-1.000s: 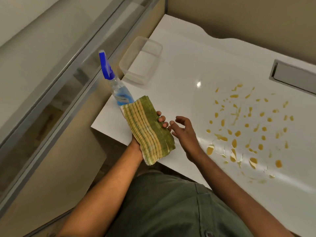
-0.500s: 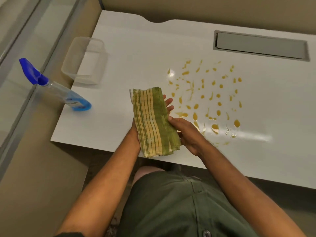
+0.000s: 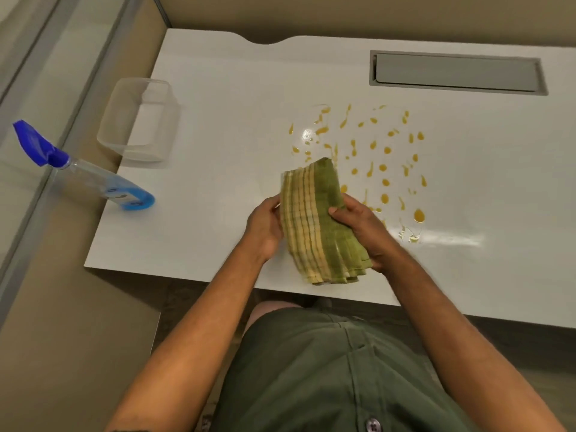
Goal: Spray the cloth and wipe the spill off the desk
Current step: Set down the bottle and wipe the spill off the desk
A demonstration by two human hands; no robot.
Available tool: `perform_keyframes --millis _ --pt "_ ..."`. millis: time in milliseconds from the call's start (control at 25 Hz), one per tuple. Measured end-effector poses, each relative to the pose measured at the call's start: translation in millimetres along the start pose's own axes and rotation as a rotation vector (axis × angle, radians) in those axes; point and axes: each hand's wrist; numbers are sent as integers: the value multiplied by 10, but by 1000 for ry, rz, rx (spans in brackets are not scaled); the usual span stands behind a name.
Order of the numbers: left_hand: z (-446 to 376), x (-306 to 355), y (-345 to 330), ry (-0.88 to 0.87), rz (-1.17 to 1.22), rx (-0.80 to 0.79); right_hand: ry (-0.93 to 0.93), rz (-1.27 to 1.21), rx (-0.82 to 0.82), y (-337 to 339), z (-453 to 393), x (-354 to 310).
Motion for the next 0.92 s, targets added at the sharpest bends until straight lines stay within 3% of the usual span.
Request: perform_keyframes --millis 200,400,520,600,760,920 --pt "-193 261 390 -294 -385 170 202 383 302 367 144 -340" --pt "-473 292 532 -496 -1041 62 258 1101 646 -94 -51 -88" --pt "-664 220 595 -612 -1185 -16 143 1449 545 -602 -356 508" --pt "-764 184 682 -680 -1279 -36 109 1520 503 -766 -457 821" --pt "-969 195 912 -843 -1461 -98 298 1519 652 -711 -685 1040" --pt "-1139 158 954 -871 -1685 -143 387 1610 514 -566 -999 1200"
Point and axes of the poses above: each hand's wrist, its own z-axis away from the middle knuckle, its own y-axis out of the back of the hand, x = y × z, and after that the axes turned 14 degrees about -y, right-handed
